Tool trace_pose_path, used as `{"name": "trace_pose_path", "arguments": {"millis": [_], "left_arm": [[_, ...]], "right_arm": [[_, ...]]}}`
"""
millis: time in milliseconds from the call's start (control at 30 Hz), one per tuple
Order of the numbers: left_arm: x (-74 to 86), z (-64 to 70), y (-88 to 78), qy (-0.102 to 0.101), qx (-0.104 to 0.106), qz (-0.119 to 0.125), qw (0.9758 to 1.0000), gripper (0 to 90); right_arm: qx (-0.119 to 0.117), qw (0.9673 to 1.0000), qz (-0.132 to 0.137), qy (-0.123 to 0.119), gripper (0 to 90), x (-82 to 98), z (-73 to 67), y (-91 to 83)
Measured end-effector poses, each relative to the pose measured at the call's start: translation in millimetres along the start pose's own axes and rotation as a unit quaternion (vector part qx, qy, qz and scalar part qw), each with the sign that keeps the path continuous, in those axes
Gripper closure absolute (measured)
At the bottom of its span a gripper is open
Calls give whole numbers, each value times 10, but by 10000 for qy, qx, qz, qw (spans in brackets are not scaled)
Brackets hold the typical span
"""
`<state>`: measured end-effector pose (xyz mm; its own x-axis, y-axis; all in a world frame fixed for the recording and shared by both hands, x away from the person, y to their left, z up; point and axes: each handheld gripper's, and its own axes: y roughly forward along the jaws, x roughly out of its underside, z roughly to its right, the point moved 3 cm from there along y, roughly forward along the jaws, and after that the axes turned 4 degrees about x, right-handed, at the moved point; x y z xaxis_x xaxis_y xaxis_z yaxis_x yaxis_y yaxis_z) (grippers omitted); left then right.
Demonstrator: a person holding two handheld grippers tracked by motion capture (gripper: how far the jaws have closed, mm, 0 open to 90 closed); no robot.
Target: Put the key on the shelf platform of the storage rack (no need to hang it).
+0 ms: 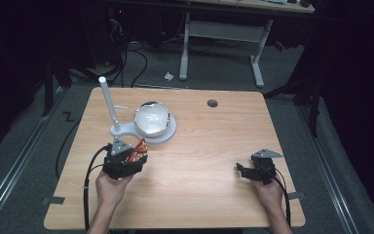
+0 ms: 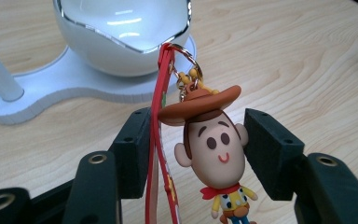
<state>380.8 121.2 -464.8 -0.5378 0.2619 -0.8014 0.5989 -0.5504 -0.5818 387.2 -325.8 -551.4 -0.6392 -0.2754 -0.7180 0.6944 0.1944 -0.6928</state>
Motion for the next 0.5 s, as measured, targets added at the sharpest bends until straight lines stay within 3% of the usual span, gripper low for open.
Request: {"name": "trace_pose_path", "arguments": {"millis": [500], "left_arm": [[-259, 19, -98, 103, 167, 86, 9998, 448]], "right_arm": [[-6, 10000, -6, 0, 270, 0, 0, -1]]}}
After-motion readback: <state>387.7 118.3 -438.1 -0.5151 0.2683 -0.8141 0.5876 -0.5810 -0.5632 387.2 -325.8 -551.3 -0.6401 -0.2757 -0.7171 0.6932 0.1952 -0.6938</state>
